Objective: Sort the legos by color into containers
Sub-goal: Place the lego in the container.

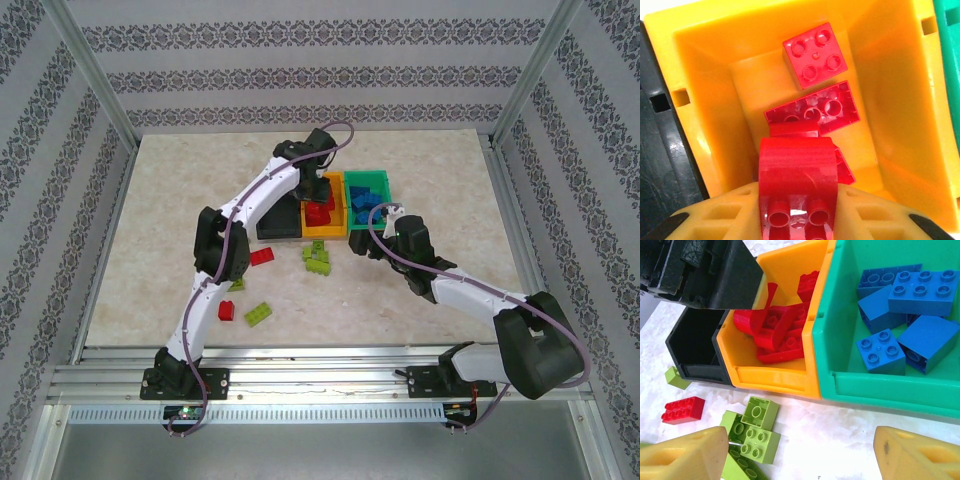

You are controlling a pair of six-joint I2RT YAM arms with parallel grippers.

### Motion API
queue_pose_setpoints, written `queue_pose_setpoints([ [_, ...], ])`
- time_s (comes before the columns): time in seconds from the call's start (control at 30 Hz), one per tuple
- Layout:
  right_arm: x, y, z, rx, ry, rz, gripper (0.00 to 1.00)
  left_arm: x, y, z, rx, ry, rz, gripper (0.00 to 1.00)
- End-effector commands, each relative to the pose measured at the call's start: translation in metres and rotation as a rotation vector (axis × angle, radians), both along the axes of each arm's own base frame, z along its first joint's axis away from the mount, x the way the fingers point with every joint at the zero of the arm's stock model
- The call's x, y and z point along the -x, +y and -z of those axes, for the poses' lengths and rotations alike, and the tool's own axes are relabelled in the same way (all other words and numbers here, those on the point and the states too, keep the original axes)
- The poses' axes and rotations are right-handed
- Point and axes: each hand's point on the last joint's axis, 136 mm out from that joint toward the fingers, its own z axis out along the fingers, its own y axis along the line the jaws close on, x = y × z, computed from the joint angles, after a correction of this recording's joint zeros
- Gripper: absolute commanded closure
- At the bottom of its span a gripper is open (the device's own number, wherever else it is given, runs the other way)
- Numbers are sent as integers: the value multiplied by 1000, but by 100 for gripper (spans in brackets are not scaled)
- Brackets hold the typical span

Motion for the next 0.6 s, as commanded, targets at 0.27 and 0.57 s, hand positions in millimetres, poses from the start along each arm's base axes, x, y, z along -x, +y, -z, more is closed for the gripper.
queue_pose_setpoints([
  [0.27, -3, 2, 1, -33, 3, -7, 23, 13, -45, -27, 99, -37, 81, 53],
  [0.57, -3, 1, 0, -37, 2, -5, 23, 28, -38, -39, 69, -44, 64, 23],
])
